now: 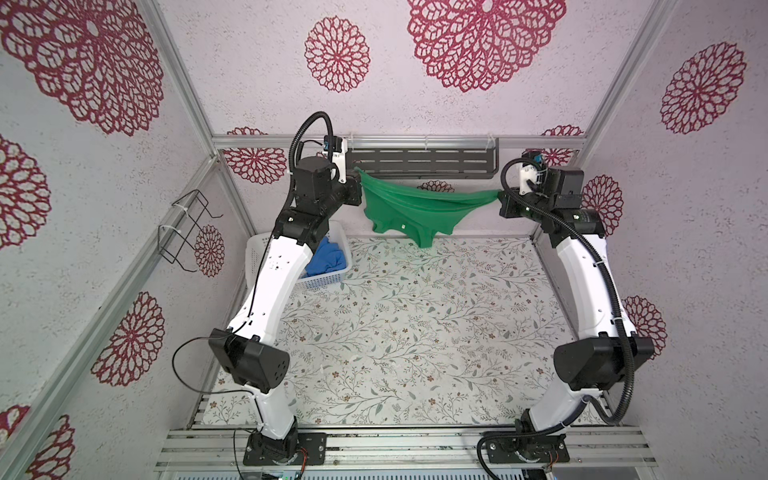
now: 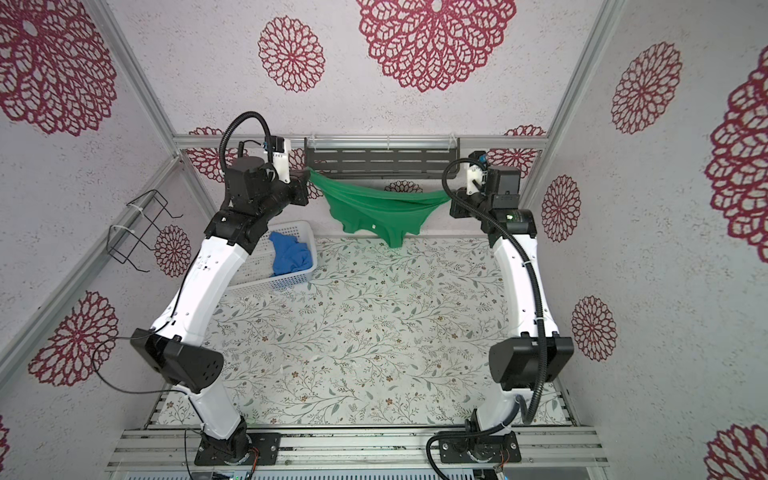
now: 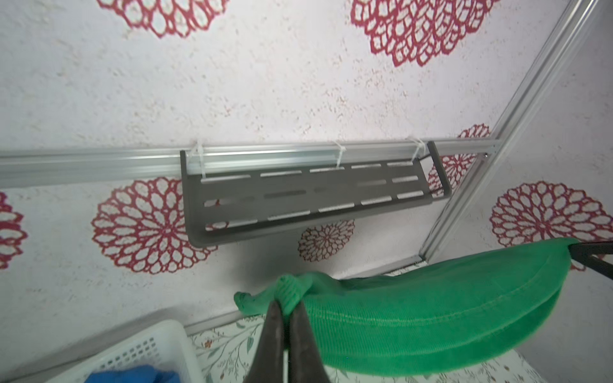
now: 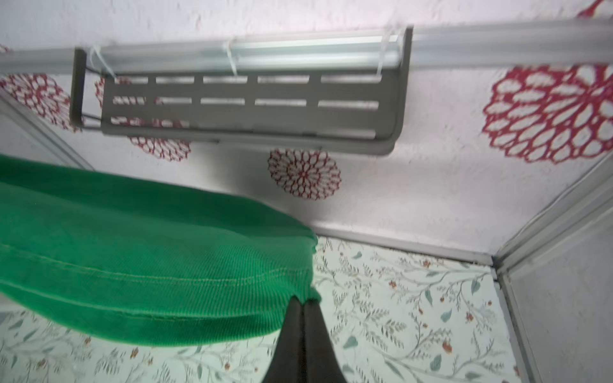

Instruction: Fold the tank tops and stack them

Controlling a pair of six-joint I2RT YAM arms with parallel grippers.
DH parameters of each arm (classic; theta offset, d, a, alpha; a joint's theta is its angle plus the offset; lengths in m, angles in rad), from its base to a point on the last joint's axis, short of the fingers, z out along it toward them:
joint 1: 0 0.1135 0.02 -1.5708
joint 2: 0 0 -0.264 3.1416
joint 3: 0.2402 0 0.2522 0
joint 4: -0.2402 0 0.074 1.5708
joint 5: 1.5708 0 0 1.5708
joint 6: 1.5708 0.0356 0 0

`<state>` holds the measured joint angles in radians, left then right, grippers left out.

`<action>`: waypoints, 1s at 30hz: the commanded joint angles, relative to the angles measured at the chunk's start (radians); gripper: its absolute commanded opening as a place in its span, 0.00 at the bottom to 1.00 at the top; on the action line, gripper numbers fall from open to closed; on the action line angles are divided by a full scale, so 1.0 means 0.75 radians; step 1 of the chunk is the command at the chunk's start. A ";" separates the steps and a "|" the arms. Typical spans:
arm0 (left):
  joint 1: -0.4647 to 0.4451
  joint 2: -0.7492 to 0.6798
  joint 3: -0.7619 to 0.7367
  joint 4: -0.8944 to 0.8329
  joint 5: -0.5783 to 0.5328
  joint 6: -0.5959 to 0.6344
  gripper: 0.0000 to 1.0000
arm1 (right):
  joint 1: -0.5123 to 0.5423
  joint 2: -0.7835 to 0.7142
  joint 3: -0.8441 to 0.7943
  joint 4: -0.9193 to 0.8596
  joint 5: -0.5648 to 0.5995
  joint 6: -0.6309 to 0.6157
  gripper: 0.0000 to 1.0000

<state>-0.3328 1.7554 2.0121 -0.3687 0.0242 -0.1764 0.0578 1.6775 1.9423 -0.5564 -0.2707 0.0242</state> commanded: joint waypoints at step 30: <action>-0.716 -1.026 -2.050 -0.300 -0.441 -1.309 0.00 | 0.437 -0.870 -1.715 -0.473 0.176 0.886 0.09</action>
<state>-0.8589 1.0298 0.4904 -0.4835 -0.2512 -1.0645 0.3756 1.0554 0.6281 -0.8211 -0.1791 0.6331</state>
